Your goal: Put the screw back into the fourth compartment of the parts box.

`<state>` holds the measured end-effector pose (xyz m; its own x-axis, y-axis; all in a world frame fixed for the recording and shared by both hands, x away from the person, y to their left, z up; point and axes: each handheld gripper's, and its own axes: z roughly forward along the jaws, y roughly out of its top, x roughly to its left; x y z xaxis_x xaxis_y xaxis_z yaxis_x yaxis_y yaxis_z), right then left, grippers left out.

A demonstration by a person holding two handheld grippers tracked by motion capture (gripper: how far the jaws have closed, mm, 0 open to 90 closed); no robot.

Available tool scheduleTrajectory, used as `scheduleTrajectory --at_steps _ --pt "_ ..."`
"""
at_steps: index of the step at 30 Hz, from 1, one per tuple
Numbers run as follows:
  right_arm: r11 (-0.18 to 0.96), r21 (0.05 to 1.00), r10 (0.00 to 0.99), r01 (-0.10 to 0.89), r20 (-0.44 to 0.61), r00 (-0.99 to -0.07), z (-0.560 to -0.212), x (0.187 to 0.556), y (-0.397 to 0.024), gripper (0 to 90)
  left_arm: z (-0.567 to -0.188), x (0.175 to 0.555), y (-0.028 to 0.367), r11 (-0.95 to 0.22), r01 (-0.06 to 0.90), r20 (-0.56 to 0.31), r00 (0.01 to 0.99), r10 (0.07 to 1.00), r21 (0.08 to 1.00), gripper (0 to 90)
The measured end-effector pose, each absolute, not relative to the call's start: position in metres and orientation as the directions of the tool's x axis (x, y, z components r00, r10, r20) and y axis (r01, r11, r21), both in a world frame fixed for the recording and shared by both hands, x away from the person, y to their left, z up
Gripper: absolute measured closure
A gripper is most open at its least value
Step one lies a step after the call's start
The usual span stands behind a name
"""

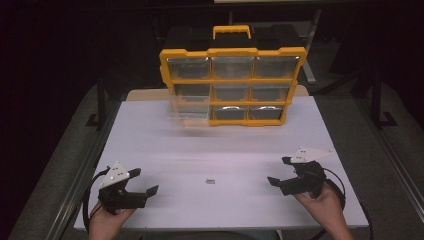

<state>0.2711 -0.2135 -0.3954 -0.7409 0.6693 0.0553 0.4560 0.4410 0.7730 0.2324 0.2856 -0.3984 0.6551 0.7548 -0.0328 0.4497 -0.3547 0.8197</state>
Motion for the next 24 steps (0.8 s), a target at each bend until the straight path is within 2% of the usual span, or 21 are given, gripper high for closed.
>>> scheduleTrajectory --at_steps 24 --pt "0.57 0.709 0.508 0.414 0.092 -0.856 -0.382 0.312 -0.137 20.2 -0.399 0.235 0.283 -0.349 0.462 -0.042 0.649 0.759 0.815 14.1"
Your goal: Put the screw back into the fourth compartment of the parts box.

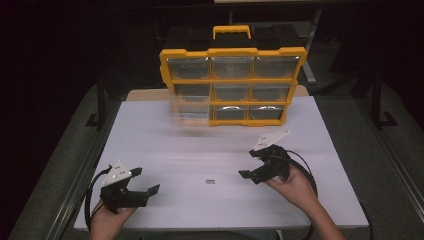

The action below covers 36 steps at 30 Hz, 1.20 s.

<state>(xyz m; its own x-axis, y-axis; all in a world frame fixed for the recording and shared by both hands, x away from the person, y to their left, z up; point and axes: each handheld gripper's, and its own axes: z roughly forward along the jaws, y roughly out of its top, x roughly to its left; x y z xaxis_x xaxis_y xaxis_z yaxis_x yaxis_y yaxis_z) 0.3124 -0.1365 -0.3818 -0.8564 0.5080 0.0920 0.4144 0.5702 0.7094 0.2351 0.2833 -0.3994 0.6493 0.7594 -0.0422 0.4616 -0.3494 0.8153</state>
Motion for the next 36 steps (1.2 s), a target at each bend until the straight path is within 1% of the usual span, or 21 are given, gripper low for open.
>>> scheduleTrajectory --at_steps 5,7,10,13,18,23,27,29,31,33,35,36 --pt "0.604 0.686 0.478 0.406 0.096 -0.873 -0.383 0.319 -0.118 23.2 -0.4 0.235 0.284 -0.348 0.459 -0.044 0.652 0.757 0.817 14.1" --pt "0.626 0.673 0.461 0.393 0.087 -0.883 -0.383 0.321 -0.112 26.3 -0.4 0.235 0.284 -0.342 0.467 -0.051 0.647 0.761 0.815 14.1" --pt "0.645 0.665 0.436 0.377 0.085 -0.896 -0.385 0.325 -0.103 27.7 -0.4 0.235 0.284 -0.349 0.467 -0.047 0.649 0.759 0.813 14.1" --pt "0.661 0.652 0.44 0.371 0.064 -0.896 -0.387 0.327 -0.095 28.3 -0.4 0.235 0.284 -0.352 0.471 -0.047 0.648 0.76 0.809 14.1" --pt "0.675 0.631 0.426 0.382 0.09 -0.9 -0.391 0.334 -0.082 31.0 -0.4 0.236 0.285 -0.361 0.471 -0.043 0.653 0.756 0.805 14.1" --pt "0.705 0.621 0.378 0.343 0.08 -0.922 -0.394 0.341 -0.069 39.4 -0.4 0.237 0.285 -0.357 0.466 -0.042 0.652 0.757 0.81 14.1" --pt "0.723 0.609 0.348 0.325 0.085 -0.934 -0.397 0.344 -0.058 44.3 -0.4 0.237 0.286 -0.338 0.471 -0.057 0.645 0.762 0.815 14.1" --pt "0.731 0.605 0.334 0.317 0.088 -0.938 -0.399 0.346 -0.052 45.3 -0.4 0.237 0.285 -0.324 0.475 -0.068 0.639 0.766 0.818 14.1" --pt "0.735 0.602 0.32 0.312 0.097 -0.942 -0.402 0.349 -0.048 49.2 -0.401 0.237 0.285 -0.324 0.473 -0.066 0.64 0.766 0.819 14.1" --pt "0.742 0.596 0.315 0.307 0.094 -0.945 -0.404 0.351 -0.044 51.2 -0.4 0.237 0.285 -0.325 0.471 -0.065 0.64 0.765 0.82 14.1" --pt "0.749 0.586 0.304 0.309 0.112 -0.946 -0.407 0.353 -0.04 53.4 -0.4 0.237 0.285 -0.325 0.472 -0.066 0.641 0.765 0.819 14.1" --pt "0.757 0.545 0.334 0.361 0.152 -0.93 -0.407 0.35 -0.038 54.4 -0.4 0.237 0.285 -0.324 0.473 -0.067 0.641 0.765 0.819 14.1"
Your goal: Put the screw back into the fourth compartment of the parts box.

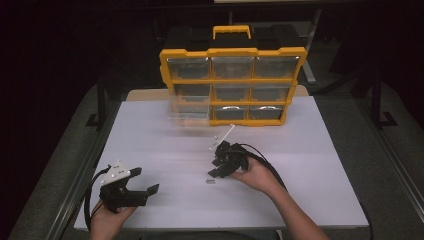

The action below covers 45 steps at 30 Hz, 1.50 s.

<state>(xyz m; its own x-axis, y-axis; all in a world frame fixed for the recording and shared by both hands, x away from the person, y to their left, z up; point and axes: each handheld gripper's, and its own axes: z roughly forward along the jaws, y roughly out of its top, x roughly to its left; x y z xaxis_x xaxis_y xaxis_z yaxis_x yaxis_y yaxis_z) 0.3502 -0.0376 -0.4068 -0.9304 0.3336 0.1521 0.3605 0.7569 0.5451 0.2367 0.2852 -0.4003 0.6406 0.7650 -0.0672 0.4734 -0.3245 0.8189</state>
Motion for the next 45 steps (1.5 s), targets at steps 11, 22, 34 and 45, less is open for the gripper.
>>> scheduleTrajectory --at_steps 11,22,34,45 --pt "0.816 0.504 0.25 0.284 0.137 -0.959 -0.421 0.353 -0.022 74.9 -0.4 0.237 0.285 -0.33 0.475 -0.066 0.643 0.763 0.816 14.1" --pt "0.837 0.485 0.218 0.255 0.131 -0.967 -0.426 0.353 -0.017 78.8 -0.4 0.237 0.287 -0.316 0.475 -0.075 0.638 0.766 0.822 14.1" --pt "0.841 0.475 0.223 0.26 0.132 -0.966 -0.427 0.351 -0.015 79.0 -0.399 0.236 0.288 -0.324 0.476 -0.069 0.64 0.765 0.817 14.1" --pt "0.853 0.461 0.222 0.243 0.1 -0.97 -0.428 0.351 -0.013 83.7 -0.399 0.236 0.288 -0.324 0.474 -0.069 0.641 0.764 0.818 14.1"
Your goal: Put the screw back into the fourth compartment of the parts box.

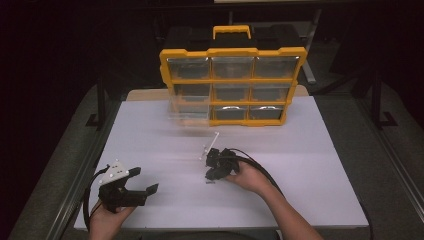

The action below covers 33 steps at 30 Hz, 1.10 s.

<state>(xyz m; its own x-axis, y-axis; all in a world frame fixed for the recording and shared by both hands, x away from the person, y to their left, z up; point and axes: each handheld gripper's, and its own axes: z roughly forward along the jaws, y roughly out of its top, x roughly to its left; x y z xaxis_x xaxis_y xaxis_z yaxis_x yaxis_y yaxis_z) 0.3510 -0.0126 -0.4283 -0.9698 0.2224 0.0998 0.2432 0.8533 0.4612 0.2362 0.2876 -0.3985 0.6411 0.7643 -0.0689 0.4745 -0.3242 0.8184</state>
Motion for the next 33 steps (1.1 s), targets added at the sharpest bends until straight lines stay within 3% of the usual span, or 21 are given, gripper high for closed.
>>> scheduleTrajectory --at_steps 3,23,24,33 --pt "0.856 0.475 0.2 0.206 0.063 -0.978 -0.429 0.351 -0.012 85.7 -0.398 0.236 0.288 -0.324 0.474 -0.069 0.641 0.765 0.819 14.1" --pt "0.823 0.485 0.272 0.296 0.122 -0.955 -0.416 0.355 -0.028 86.9 -0.397 0.234 0.29 -0.325 0.469 -0.063 0.641 0.765 0.821 14.1" --pt "0.817 0.515 0.246 0.262 0.1 -0.964 -0.415 0.358 -0.031 86.9 -0.397 0.234 0.29 -0.332 0.467 -0.056 0.643 0.764 0.82 14.1" --pt "0.806 0.514 0.294 0.294 0.083 -0.952 -0.397 0.365 -0.053 86.8 -0.397 0.234 0.29 -0.328 0.471 -0.063 0.642 0.764 0.819 14.1"
